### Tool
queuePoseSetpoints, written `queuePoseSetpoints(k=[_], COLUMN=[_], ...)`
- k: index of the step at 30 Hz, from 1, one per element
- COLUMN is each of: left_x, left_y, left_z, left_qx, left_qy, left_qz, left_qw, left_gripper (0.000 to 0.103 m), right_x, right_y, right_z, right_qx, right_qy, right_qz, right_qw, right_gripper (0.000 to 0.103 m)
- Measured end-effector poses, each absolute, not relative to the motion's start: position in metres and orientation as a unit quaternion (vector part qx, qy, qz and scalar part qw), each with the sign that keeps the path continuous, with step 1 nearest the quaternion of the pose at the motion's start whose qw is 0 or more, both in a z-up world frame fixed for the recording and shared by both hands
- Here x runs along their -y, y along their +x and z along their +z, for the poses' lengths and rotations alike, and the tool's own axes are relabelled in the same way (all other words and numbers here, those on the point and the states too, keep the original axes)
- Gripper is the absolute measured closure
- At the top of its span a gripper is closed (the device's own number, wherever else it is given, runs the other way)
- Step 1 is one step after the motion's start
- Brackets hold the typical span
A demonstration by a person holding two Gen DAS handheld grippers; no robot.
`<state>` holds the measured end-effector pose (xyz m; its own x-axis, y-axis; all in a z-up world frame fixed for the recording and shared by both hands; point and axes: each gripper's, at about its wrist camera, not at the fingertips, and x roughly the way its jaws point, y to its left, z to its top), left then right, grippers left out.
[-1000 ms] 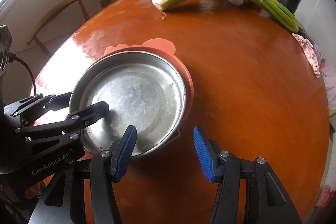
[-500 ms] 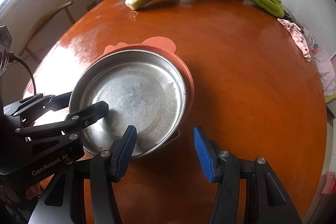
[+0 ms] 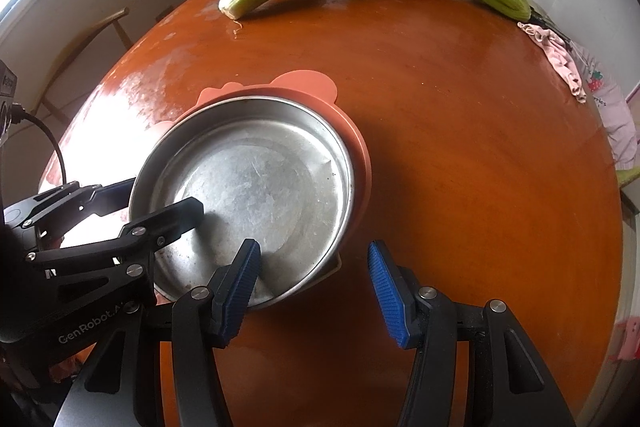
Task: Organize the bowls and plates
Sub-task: 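Lower the steel pan onto the pink plates and open both grippers, then move both grippers back to the steel bowl holding the white bowls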
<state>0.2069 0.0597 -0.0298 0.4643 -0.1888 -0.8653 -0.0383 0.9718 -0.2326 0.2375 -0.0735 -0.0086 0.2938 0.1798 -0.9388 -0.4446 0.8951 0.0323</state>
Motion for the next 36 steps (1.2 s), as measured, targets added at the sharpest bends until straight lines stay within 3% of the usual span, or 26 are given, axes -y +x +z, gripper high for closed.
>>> queuePoseSetpoints(k=[17, 36], left_x=[-0.066, 0.012], left_y=[0.174, 0.116], left_z=[0.011, 0.054], left_qx=[-0.469, -0.436], left_qy=[-0.103, -0.064], left_qz=[-0.021, -0.079], left_qw=[0.877, 0.894], left_gripper=[0.053, 0.052], right_x=[0.108, 0.186], right_y=[0.220, 0.141], right_z=[0.032, 0.081], right_qx=[-0.515, -0.456], right_qy=[-0.081, -0.056], right_qz=[0.182, 0.192], right_qw=[0.834, 0.867], right_gripper=[0.045, 0.040])
